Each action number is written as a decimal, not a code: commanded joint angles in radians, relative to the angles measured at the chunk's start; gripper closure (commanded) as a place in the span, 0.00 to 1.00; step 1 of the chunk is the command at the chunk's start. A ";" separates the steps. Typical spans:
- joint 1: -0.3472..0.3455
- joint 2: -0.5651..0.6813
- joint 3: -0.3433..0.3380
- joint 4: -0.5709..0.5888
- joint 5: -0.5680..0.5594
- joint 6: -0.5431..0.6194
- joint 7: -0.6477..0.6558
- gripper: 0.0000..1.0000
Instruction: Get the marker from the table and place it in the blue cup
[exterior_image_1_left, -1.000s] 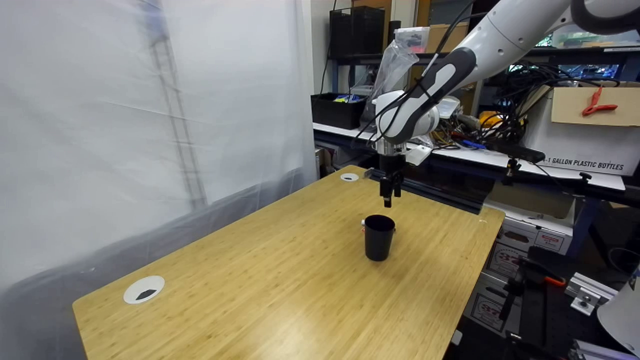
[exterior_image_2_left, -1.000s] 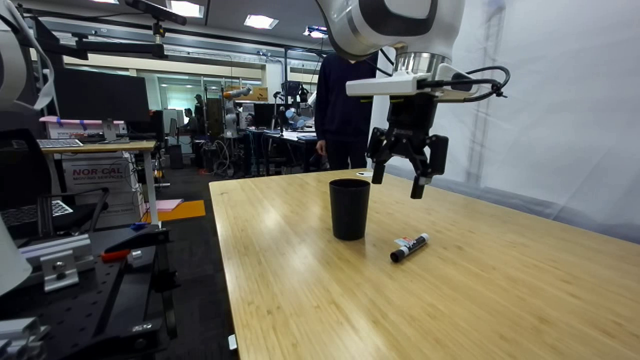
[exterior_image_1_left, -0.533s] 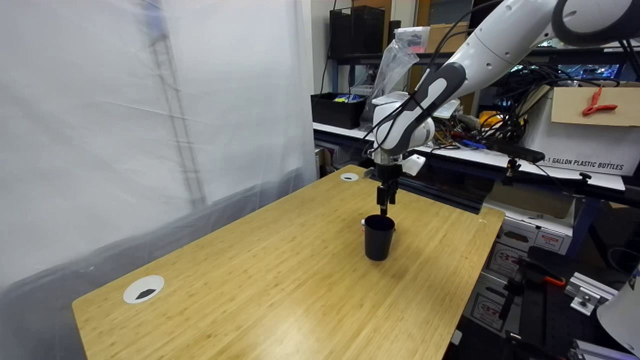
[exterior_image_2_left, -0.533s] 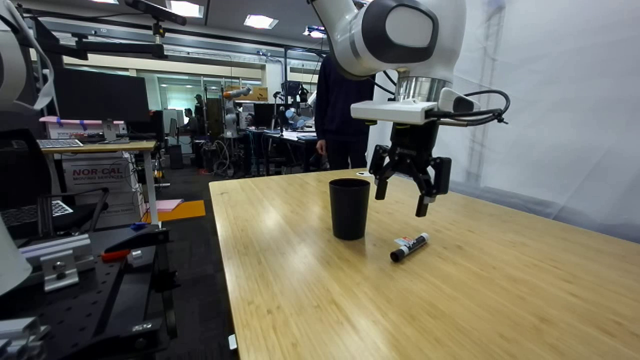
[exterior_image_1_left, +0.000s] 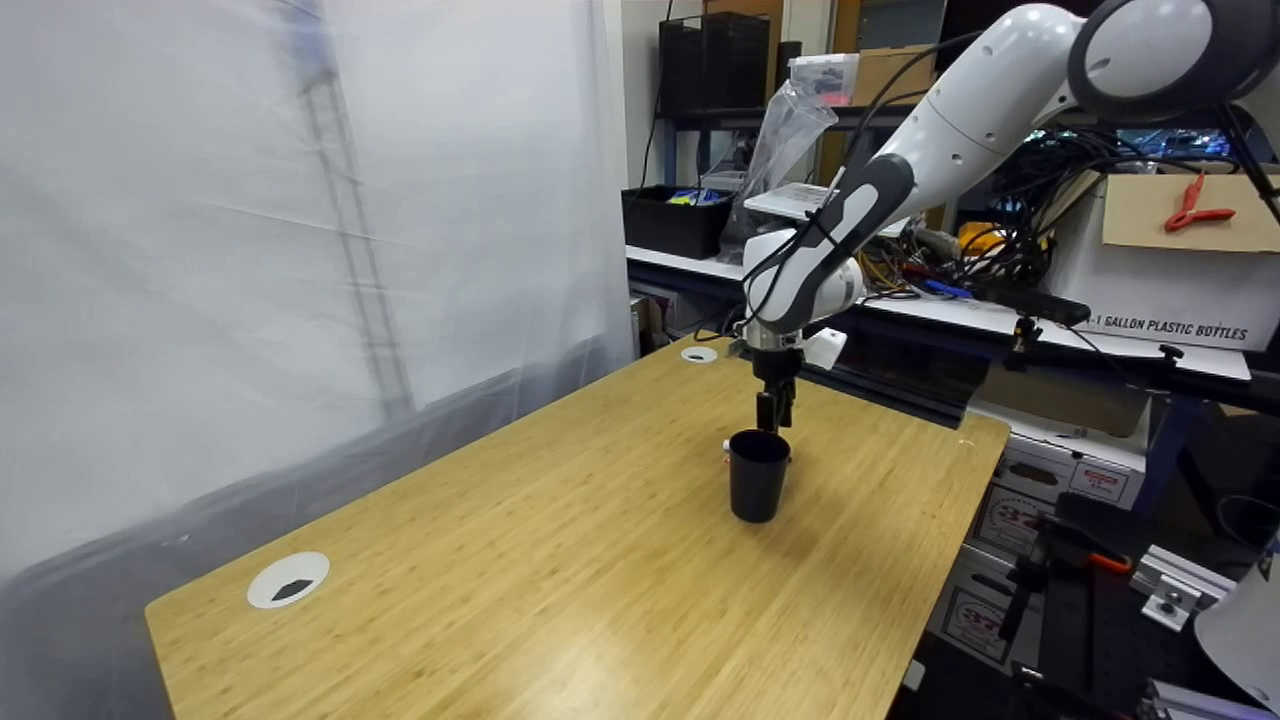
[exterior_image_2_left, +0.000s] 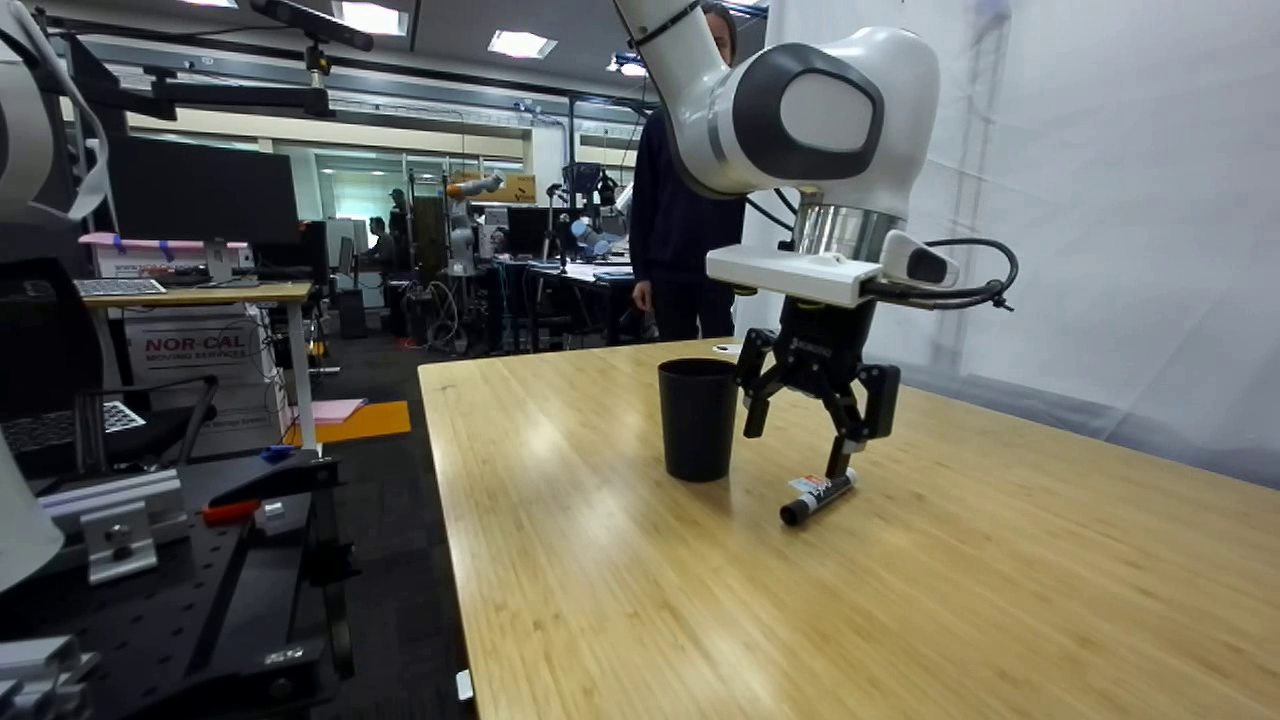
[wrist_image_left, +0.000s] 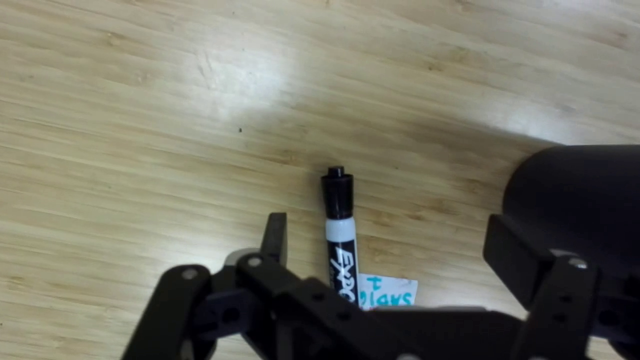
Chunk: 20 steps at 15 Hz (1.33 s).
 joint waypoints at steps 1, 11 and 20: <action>-0.026 0.024 0.024 0.023 -0.031 0.002 -0.020 0.00; -0.021 0.076 0.029 0.042 -0.099 0.004 -0.020 0.04; -0.023 0.076 0.036 0.035 -0.127 0.020 -0.032 0.72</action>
